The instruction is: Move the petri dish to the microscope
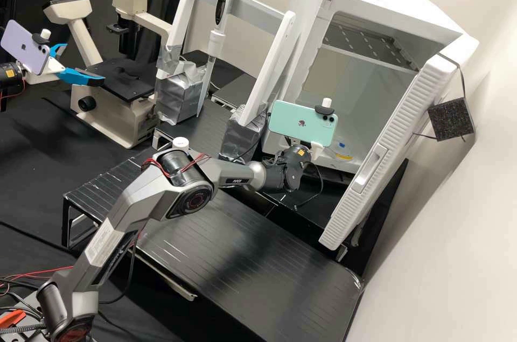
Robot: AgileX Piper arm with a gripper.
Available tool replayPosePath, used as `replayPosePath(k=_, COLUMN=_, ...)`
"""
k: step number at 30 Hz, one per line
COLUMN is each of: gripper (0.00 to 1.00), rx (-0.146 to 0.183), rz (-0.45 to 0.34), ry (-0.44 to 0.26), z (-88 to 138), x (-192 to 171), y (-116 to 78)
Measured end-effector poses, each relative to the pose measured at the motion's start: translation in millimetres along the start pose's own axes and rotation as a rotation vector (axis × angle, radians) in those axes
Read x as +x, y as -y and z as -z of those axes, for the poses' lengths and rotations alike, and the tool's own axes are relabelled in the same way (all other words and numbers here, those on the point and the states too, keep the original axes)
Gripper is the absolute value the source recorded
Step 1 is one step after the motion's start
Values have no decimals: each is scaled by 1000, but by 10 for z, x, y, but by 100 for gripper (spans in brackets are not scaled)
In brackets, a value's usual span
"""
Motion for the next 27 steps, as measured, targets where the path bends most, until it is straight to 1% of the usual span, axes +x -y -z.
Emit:
replayPosePath(k=3, gripper=0, rx=0, rz=-1, ry=5, z=-19, x=-9, y=-7)
replayPosePath(k=4, gripper=100, rx=0, rz=-3, ry=7, z=-26, x=-18, y=-17)
replayPosePath(k=7, gripper=100, rx=6, rz=-1, ry=11, z=-73, x=-59, y=-10)
replayPosePath(k=9, gripper=100, rx=8, rz=-10, ry=4, z=-121, x=-100, y=-39)
replayPosePath(k=11, gripper=100, rx=11, rz=-17, ry=-22, z=-130, x=-130, y=-45)
replayPosePath(k=14, gripper=100, rx=9, rz=-37, ry=-46, z=-130, x=-204, y=-121)
replayPosePath(k=15, gripper=0, rx=7, rz=-45, ry=-56, z=-123, x=-229, y=-147)
replayPosePath(k=16, gripper=0, rx=7, rz=-51, ry=-66, z=-125, x=-256, y=-166)
replayPosePath(k=19, gripper=0, rx=-2, rz=-94, ry=-128, z=-101, x=-383, y=-307)
replayPosePath(k=23, gripper=0, rx=-2, rz=-157, ry=-196, z=-129, x=-551, y=-465)
replayPosePath(k=26, gripper=0, rx=10, rz=-201, ry=-207, z=-230, x=-683, y=-549)
replayPosePath(k=27, gripper=100, rx=16, rz=-215, ry=-204, z=-275, x=-729, y=-573)
